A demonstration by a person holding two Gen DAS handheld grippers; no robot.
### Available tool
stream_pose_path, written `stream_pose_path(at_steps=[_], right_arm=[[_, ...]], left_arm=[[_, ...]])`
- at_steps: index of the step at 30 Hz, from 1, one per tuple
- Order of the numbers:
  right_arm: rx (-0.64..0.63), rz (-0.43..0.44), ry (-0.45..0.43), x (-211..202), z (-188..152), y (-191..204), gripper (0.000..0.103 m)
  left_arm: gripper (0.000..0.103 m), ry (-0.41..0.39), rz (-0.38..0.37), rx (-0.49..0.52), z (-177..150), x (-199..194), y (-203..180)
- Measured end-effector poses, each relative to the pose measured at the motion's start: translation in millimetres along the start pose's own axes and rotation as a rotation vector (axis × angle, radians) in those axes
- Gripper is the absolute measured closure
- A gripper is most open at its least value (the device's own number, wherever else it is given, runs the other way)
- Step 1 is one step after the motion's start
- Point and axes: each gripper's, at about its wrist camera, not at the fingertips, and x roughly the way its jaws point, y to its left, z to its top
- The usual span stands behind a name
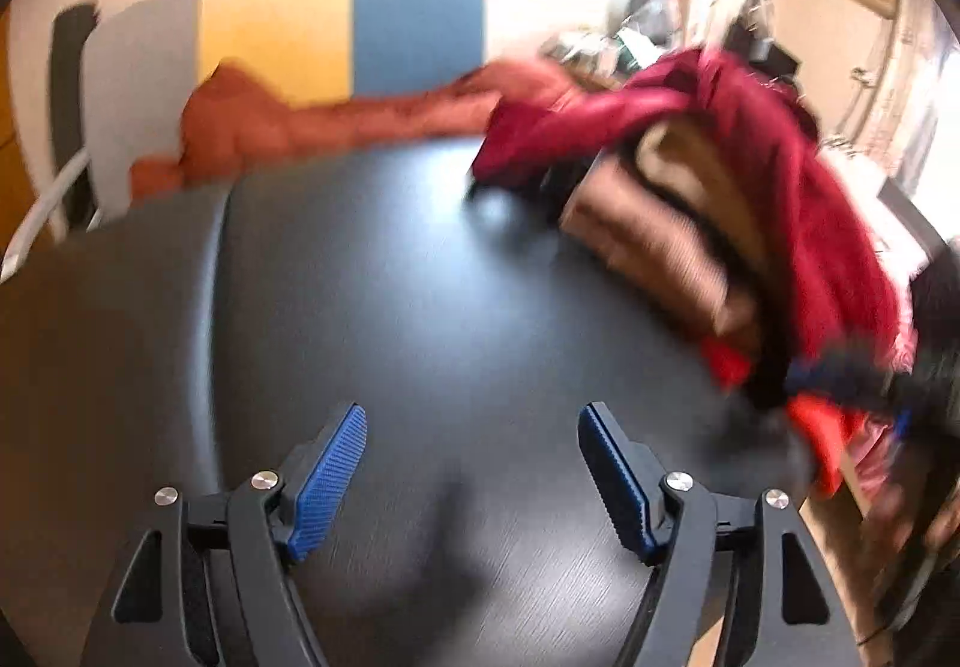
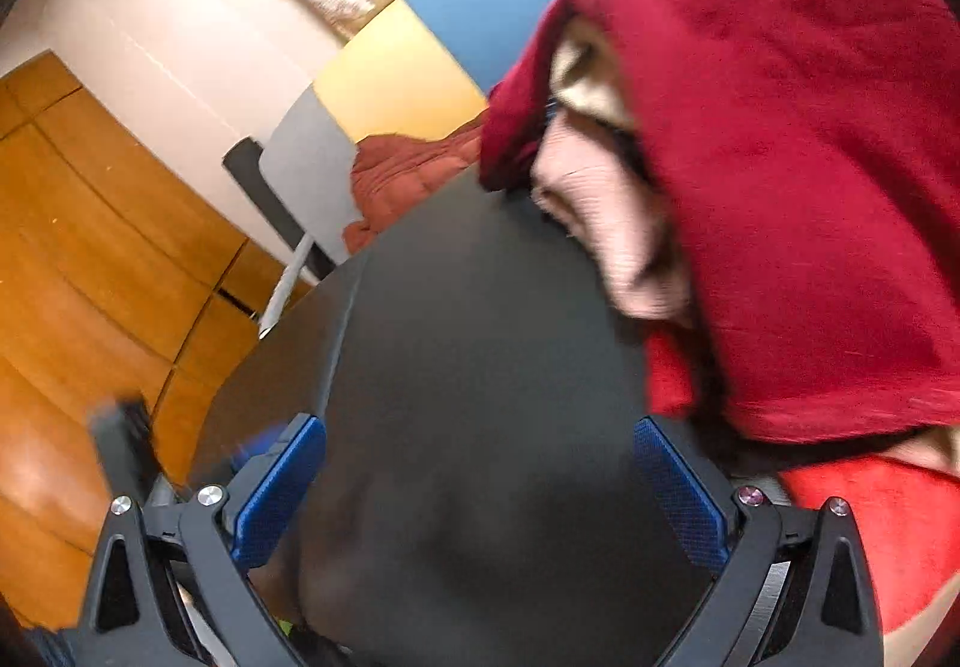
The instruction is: Fold clothes
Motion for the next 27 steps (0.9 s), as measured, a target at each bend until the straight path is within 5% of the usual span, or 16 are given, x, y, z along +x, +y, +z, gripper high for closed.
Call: stream_pose_path(at_steps=[8,13,24,27], right_arm=[[-0.04,-0.027,0.038,2.5,-15.4,-14.5,0.0],[-0.036,0.001,0.093,21.4,-19.3,-19.1,0.0],[-0.056,0.05,0.063,21.1,-24.8,-34.9,0.0],[-0.073,0.059,0.034,16.0,-29.3,-36.3,0.0]], left_arm=[[0.029,-0.087,-0.189,0.096,132.5,30.1,-67.4],[0.029,-0.093,-0.251,0.127,184.9,69.4,-105.1],[0.035,-0.041,-0.333,0.158,218.1,134.8,-145.3],[0.053,-0.032,-0.37,0.146,221.5,144.3,-152.1]])
